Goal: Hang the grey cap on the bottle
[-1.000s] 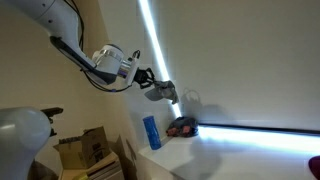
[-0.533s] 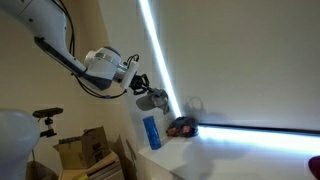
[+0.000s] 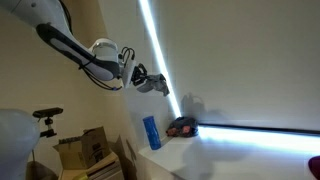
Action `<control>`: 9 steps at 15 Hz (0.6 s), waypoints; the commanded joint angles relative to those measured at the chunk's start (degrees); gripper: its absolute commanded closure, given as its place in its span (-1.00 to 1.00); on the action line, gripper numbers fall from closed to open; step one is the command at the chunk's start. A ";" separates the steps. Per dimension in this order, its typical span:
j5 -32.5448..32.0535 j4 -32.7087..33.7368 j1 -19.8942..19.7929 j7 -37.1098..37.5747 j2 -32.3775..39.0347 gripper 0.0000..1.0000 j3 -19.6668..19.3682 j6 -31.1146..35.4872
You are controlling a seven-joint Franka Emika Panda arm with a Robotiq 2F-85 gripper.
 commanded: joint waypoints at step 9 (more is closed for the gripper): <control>-43.63 2.15 13.77 47.08 9.58 0.98 -7.73 2.03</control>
